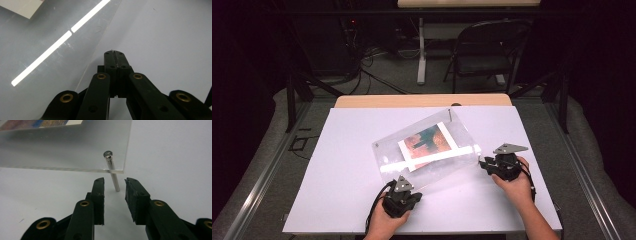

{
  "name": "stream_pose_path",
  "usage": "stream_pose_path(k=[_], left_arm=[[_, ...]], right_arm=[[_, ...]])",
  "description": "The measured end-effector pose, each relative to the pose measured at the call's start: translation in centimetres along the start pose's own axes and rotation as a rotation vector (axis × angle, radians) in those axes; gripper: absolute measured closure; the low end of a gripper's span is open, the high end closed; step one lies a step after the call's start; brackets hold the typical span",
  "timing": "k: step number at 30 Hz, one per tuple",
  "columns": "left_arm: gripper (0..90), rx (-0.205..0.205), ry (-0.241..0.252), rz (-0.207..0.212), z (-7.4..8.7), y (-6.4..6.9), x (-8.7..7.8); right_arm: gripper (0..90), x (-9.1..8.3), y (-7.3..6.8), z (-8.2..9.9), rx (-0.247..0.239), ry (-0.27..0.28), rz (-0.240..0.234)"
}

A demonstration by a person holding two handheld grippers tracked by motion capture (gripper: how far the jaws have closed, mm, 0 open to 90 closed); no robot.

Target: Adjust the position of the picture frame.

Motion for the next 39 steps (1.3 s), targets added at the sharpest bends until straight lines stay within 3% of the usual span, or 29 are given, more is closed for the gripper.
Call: stream_pose_path(k=[9,13,17,23,30,34,39], left_arm=[[90.0,-0.005,-0.003,-0.021,-0.2,-0.2,0.3],[90.0,-0.011,0.001,-0.021,-0.2,-0.4,0.3],[90.0,0.011,-0.005,-0.036,-0.3,-0.3,0.4],[90.0,0.002,-0.017,-0.036,-0.4,-0.4,0.3],[90.0,-0.074,-0.001,-0.021,-0.5,-2.1,-0.1],[90.0,-0.093,-0.002,-0.02,-0.9,-3.4,-0.4],[90.0,-0.153,0.01,-0.014,-1.3,-5.2,-0.5]], right_arm=[[72.6,2.3,-0.3,-0.5,-0.063,-0.008,0.023],[81.5,2.5,-0.4,-0.7,-0.066,-0.001,0.035],[81.7,2.4,-0.1,-0.6,-0.039,0.008,0.017],[83.8,2.3,-0.7,-0.6,-0.082,-0.001,0.043],[85.6,1.9,-2.5,-0.7,-0.186,-0.038,0.034],[85.8,1.5,-3.3,-0.4,-0.21,-0.049,0.014],[85.8,1.2,-4.4,-0.2,-0.23,-0.063,-0.006]])
Point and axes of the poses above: each handheld gripper's, and its own axes: x roughly forward along the jaws, z roughly out of its underside, y roughly to its right, the point moved 1 cm from there along x, roughly forward along the jaws, and after that the axes turned 1 degree about -z, right-handed, at the moved point
